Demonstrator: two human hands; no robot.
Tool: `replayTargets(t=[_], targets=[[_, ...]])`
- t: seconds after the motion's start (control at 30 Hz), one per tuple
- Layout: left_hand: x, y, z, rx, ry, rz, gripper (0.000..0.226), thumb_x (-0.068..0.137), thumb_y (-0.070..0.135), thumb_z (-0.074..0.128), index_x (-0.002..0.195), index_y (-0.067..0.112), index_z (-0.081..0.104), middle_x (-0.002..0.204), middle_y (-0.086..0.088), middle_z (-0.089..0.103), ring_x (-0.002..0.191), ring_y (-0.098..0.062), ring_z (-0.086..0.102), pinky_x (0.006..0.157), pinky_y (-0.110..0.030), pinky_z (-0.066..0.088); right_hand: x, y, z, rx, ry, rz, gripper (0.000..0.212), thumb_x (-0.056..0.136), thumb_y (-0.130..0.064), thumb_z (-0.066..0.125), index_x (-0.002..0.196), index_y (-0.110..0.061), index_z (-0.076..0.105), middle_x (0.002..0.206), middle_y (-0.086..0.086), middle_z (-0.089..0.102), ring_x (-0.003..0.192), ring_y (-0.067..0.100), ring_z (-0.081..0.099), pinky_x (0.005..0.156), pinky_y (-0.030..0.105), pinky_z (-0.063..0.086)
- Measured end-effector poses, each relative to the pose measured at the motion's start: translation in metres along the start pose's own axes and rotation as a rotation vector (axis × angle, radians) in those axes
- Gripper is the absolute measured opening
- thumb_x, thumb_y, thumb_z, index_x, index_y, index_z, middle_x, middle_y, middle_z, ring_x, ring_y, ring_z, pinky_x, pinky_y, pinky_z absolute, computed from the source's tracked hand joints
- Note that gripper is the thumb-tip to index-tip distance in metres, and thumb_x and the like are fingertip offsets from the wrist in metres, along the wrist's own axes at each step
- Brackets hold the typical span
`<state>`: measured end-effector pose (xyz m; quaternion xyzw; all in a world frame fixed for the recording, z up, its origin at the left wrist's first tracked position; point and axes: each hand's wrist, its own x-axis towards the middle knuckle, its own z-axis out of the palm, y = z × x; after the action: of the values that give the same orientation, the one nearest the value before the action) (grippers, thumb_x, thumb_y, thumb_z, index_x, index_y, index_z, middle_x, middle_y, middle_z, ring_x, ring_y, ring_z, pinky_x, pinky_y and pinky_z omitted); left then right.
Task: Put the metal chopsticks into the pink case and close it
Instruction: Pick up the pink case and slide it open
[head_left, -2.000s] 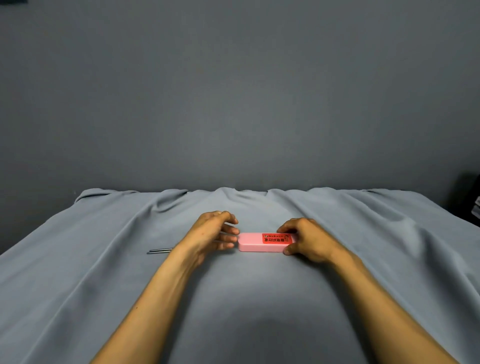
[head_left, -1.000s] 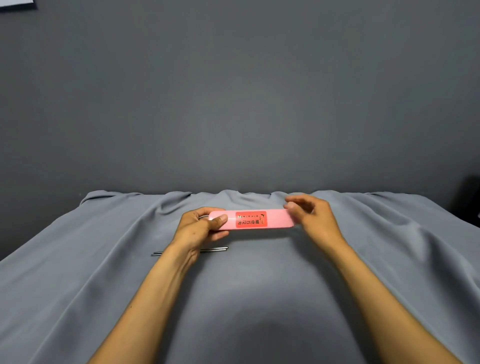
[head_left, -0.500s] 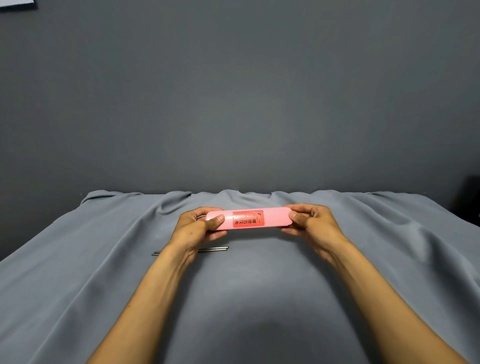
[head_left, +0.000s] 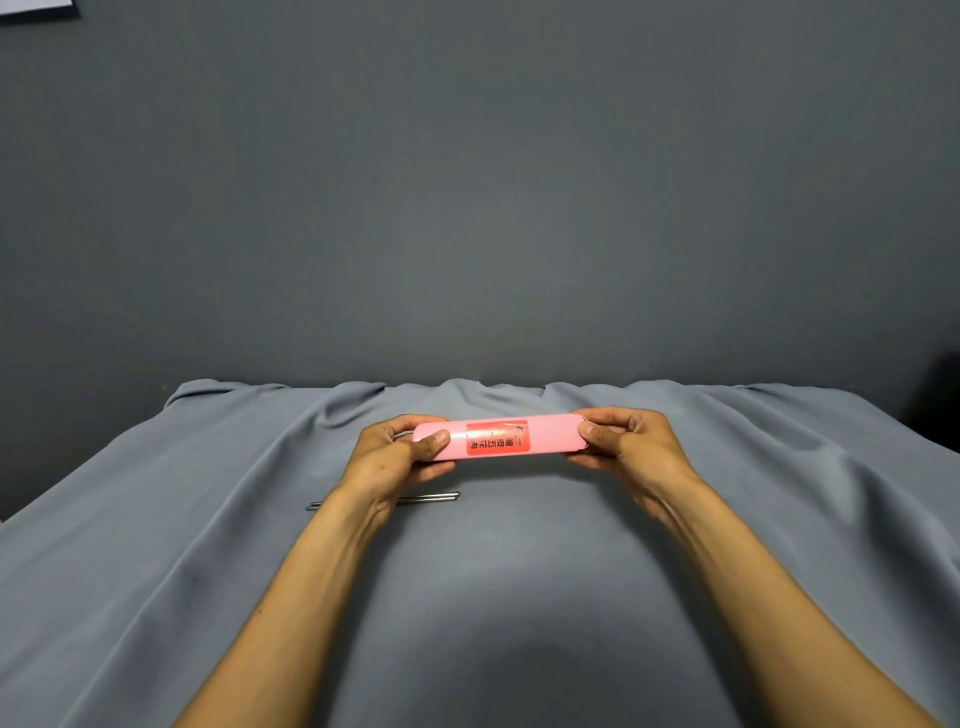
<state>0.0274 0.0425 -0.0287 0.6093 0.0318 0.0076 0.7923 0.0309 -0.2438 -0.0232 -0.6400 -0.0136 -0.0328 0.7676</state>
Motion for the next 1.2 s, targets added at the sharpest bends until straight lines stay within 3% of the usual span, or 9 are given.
replayTargets(t=[0.5, 0.77, 1.2], targets=[[0.001, 0.001, -0.003, -0.004, 0.002, -0.006, 0.022, 0.084, -0.005, 0.073, 0.106, -0.001, 0.073, 0.102, -0.017, 0.074, 0.089, -0.029, 0.076, 0.069, -0.033, 0.066, -0.001, -0.002, -0.003, 0.039, 0.047, -0.02, 0.014, 0.081, 0.008, 0.076, 0.095, 0.004, 0.076, 0.085, 0.019, 0.078, 0.078, 0.03, 0.075, 0.074, 0.036, 0.066], [0.003, 0.001, -0.006, -0.013, 0.0, -0.004, 0.02, 0.084, -0.005, 0.073, 0.103, 0.002, 0.075, 0.1, -0.016, 0.074, 0.084, -0.026, 0.078, 0.069, -0.033, 0.066, -0.003, -0.003, 0.001, 0.029, 0.062, -0.038, 0.014, 0.094, 0.004, 0.064, 0.103, 0.007, 0.075, 0.095, 0.019, 0.076, 0.086, 0.03, 0.074, 0.072, 0.033, 0.066], [0.003, 0.006, -0.014, -0.026, 0.0, -0.004, 0.023, 0.085, -0.005, 0.072, 0.107, -0.001, 0.074, 0.105, -0.018, 0.072, 0.089, -0.029, 0.075, 0.068, -0.032, 0.066, 0.0, -0.002, -0.001, 0.021, 0.137, -0.062, 0.015, 0.095, 0.004, 0.063, 0.1, 0.005, 0.076, 0.097, 0.022, 0.076, 0.084, 0.03, 0.073, 0.073, 0.034, 0.066]])
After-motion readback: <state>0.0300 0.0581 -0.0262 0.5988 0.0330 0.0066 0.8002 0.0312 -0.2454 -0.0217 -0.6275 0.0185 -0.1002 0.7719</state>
